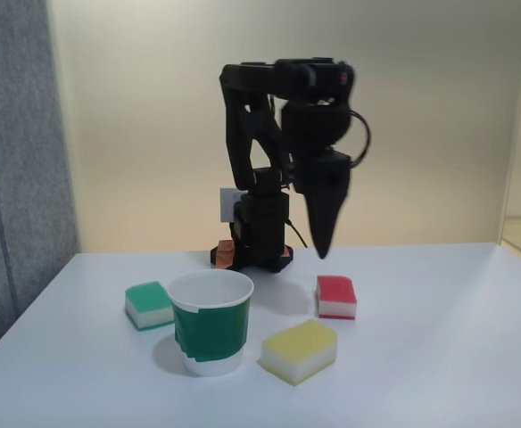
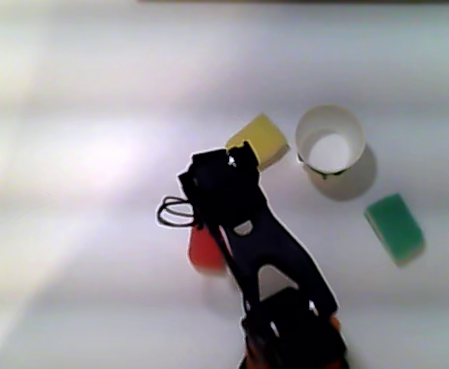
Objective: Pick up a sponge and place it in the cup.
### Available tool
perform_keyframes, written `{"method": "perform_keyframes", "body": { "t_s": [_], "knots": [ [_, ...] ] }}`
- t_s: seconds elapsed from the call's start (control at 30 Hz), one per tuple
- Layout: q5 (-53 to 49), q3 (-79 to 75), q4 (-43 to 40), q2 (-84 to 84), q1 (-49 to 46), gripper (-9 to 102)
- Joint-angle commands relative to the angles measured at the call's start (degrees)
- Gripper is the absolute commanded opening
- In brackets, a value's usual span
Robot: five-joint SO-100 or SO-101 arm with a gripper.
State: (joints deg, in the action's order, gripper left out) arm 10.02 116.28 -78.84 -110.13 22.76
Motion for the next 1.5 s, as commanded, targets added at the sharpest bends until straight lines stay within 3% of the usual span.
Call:
{"method": "perform_keyframes", "body": {
  "t_s": [0.0, 0.1, 0.37, 0.6, 0.73, 1.03, 1.27, 1.47],
  "knots": [
    [-5.01, -5.10, 0.26, 3.43, 3.87, 0],
    [-9.32, -5.89, 0.88, 5.36, 6.77, 0],
    [-32.17, -4.48, -3.34, 4.31, 10.90, 0],
    [-48.96, -1.23, 2.11, 3.43, 9.67, 0],
    [-50.62, -0.79, 3.69, 4.66, 9.49, 0],
    [-49.13, 0.53, 7.56, 6.15, 10.28, 13],
    [-51.15, 1.93, 11.16, 6.42, 10.46, 33],
    [-51.77, 3.25, 13.80, 8.44, 11.51, 36]
  ]
}}
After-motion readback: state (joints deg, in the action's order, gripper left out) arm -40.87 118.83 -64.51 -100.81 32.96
